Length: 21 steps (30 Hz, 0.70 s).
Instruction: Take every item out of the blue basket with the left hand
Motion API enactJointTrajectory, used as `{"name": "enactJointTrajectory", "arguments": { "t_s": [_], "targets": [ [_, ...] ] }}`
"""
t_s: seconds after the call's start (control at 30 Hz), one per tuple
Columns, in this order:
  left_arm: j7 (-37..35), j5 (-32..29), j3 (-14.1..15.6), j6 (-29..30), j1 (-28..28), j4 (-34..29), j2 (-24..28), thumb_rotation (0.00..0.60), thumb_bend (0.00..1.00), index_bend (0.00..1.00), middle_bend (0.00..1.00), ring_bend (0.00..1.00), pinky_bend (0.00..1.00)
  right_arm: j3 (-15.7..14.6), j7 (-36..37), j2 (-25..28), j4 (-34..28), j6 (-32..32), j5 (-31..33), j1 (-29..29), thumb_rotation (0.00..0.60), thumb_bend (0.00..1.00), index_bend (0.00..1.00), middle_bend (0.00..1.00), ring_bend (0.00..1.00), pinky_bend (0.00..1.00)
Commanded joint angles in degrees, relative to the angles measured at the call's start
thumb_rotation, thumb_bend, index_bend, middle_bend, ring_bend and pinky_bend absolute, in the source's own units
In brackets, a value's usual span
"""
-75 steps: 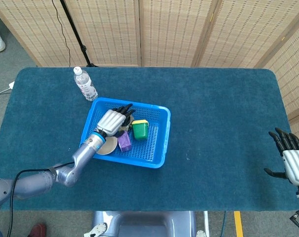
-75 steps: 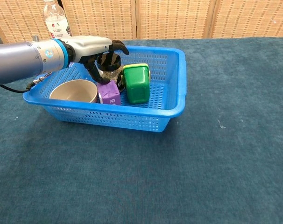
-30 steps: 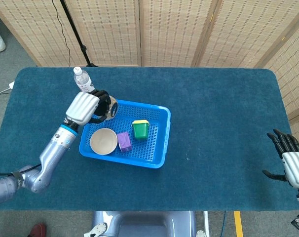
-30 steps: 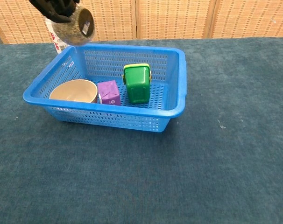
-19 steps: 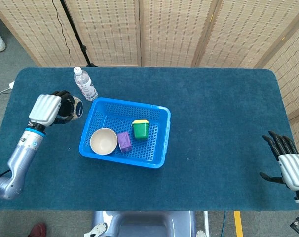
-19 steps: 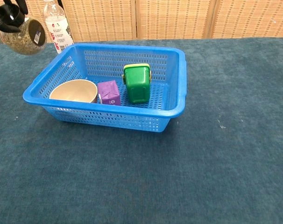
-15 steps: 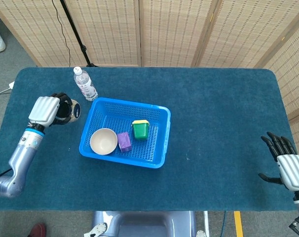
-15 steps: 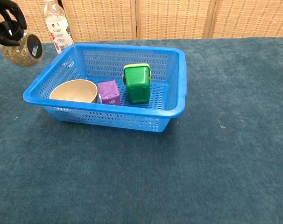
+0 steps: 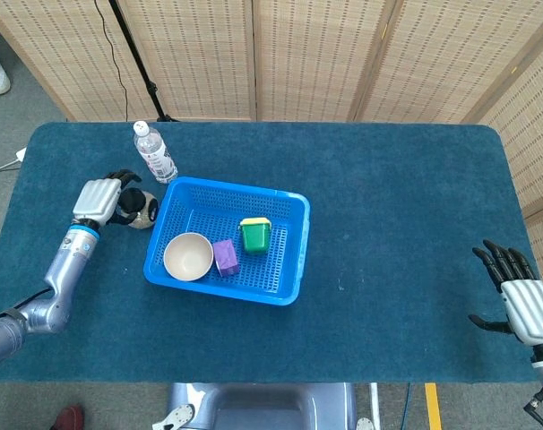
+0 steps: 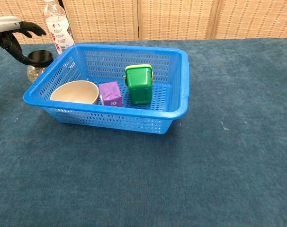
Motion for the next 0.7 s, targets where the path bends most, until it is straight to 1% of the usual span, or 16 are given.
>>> {"name": "enactJointTrajectory", "arguments": {
  "t_s": [0.03, 0.13, 0.2, 0.3, 0.33, 0.43, 0.5, 0.57, 0.7],
  "targets": [
    [-5.96, 4.21, -1.04, -0.29, 0.04, -1.11, 0.37, 0.600, 0.13, 0.00, 0.00, 0.00, 0.19, 0.09, 0.06, 0.00, 0.12, -0.12, 0.24, 0.03, 0.600, 0.00, 0.00, 0.00, 0.00, 0.00],
    [-10.95, 10.09, -0.57, 1.40, 0.97, -4.10, 2.86, 0.600, 0.12, 0.00, 0.00, 0.00, 0.16, 0.14, 0.12, -0.04, 0.23, -0.42, 0.51, 0.13, 0.600, 0.00, 0.00, 0.00, 0.00, 0.00],
    [-13.59, 14.06, 0.23, 2.33, 1.59, -7.36, 5.59, 0.600, 0.11, 0.00, 0.00, 0.00, 0.14, 0.08, 0.19, -0.07, 0.25, -0.69, 0.53, 0.25, 0.600, 0.00, 0.00, 0.00, 0.00, 0.00],
    [-16.04, 17.20, 0.66, 3.19, 1.97, -11.62, 8.16, 0.600, 0.10, 0.00, 0.00, 0.00, 0.14, 0.08, 0.17, -0.09, 0.27, -0.84, 0.52, 0.35, 0.600, 0.00, 0.00, 0.00, 0.00, 0.00],
    [-17.00, 18.84, 0.86, 3.46, 1.92, -14.28, 9.36, 0.600, 0.09, 0.00, 0.00, 0.00, 0.14, 0.10, 0.16, -0.09, 0.25, -0.86, 0.53, 0.38, 0.600, 0.00, 0.00, 0.00, 0.00, 0.00],
    [-17.11, 22.05, 1.44, 3.46, 1.15, -19.85, 11.25, 0.600, 0.07, 0.00, 0.00, 0.00, 0.14, 0.15, 0.28, 0.00, 0.20, -0.74, 0.61, 0.34, 0.600, 0.00, 0.00, 0.00, 0.00, 0.00],
    [-15.24, 22.64, 1.71, 2.48, 0.11, -22.56, 11.36, 0.600, 0.06, 0.00, 0.00, 0.00, 0.14, 0.17, 0.42, 0.05, 0.23, -0.67, 0.68, 0.30, 0.600, 0.00, 0.00, 0.00, 0.00, 0.00],
    [-12.40, 21.78, 1.63, 1.12, -1.17, -24.26, 10.62, 0.600, 0.06, 0.00, 0.00, 0.00, 0.14, 0.17, 0.60, 0.09, 0.27, -0.64, 0.67, 0.29, 0.600, 0.00, 0.00, 0.00, 0.00, 0.00],
    [-4.73, 15.67, 1.03, -2.57, -4.53, -24.82, 6.43, 0.600, 0.06, 0.00, 0.00, 0.00, 0.14, 0.15, 1.04, 0.19, 0.46, -0.65, 0.64, 0.30, 0.600, 0.00, 0.00, 0.00, 0.00, 0.00]
  ]
}}
